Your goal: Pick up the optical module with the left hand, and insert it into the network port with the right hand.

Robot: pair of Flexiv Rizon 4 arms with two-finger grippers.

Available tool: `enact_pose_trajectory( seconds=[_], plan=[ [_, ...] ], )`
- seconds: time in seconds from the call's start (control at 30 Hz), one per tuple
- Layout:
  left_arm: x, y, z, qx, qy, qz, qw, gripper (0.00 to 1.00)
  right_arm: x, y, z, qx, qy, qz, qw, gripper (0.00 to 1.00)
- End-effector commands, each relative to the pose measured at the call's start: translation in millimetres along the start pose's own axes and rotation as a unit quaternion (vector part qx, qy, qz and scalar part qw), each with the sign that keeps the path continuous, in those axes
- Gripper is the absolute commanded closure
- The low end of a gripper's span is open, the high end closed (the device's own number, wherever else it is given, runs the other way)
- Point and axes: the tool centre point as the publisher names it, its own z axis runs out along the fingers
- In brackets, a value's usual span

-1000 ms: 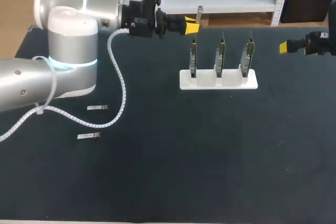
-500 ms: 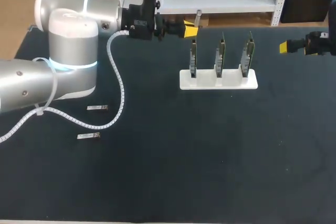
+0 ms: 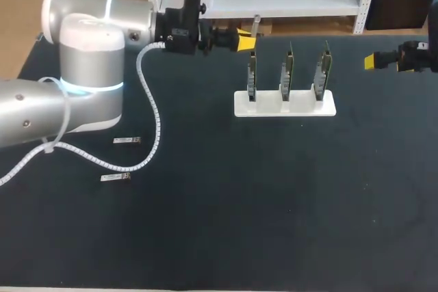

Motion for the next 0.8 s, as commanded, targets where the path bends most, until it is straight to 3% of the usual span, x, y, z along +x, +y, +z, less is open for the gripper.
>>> enact_pose_trajectory(
  seconds=[0.03,0.4,0.8],
  plan=[
    [1.3,-7.2,-3.8,-0.006,-0.005,0.011,1.0,1.0,0.0,0.0,0.0,0.0,0.0,0.0,1.0,0.0],
    [-0.4,-11.1,-2.4,0.025,-0.012,0.03,0.999,1.0,0.0,0.0,0.0,0.0,0.0,0.0,1.0,0.0],
    [0.8,-10.9,2.7,0.029,-0.011,0.039,0.999,1.0,0.0,0.0,0.0,0.0,0.0,0.0,1.0,0.0]
  ],
)
